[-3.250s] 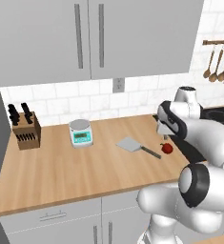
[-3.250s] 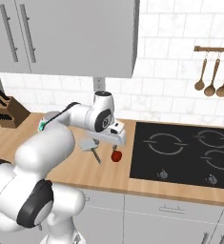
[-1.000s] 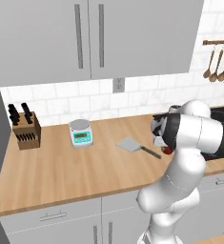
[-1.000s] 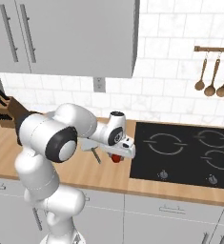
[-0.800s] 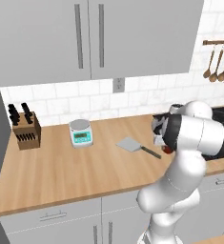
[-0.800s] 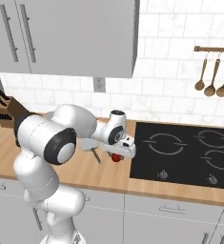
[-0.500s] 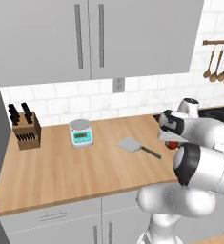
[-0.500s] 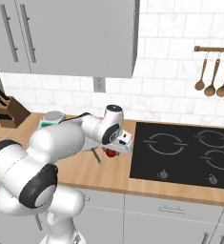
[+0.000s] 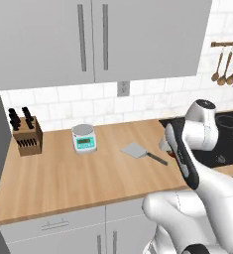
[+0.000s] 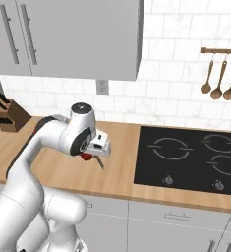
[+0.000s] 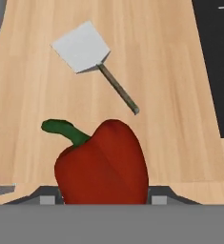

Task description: Put the avocado and bell pepper in the pot. Retrieve the spatula and lightly stir the vegetables in the pot.

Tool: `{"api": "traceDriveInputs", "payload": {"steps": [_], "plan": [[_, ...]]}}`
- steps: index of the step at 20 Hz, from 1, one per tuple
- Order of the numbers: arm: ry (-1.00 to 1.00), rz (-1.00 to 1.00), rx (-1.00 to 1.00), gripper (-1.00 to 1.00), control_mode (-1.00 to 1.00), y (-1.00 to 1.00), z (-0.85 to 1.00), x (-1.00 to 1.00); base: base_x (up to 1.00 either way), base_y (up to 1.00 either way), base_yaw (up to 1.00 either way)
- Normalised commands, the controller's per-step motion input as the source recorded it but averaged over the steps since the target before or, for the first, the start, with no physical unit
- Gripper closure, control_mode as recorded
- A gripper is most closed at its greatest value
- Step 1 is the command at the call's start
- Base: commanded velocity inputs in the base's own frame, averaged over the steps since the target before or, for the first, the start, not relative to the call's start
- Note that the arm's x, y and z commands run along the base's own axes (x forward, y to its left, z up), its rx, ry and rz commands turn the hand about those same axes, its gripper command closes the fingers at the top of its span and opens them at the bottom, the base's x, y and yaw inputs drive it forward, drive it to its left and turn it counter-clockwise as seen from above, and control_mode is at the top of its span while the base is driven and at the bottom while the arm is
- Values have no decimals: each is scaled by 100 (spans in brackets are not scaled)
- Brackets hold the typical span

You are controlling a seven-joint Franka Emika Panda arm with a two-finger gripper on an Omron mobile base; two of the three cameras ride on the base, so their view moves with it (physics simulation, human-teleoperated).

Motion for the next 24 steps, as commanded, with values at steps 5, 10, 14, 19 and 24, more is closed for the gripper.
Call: {"api": "traceDriveInputs", "payload": {"steps": [5,10,14,19,24], "plan": [[0,20,0,100,-100,50,100,-56,0,0,0],[2,11,0,100,-100,21,100,-45,0,0,0],[5,0,0,100,-100,-6,98,-32,0,0,0],[1,-1,-2,100,-100,0,45,-11,0,0,0],[0,0,0,100,-100,0,0,0,0,0,0]]}}
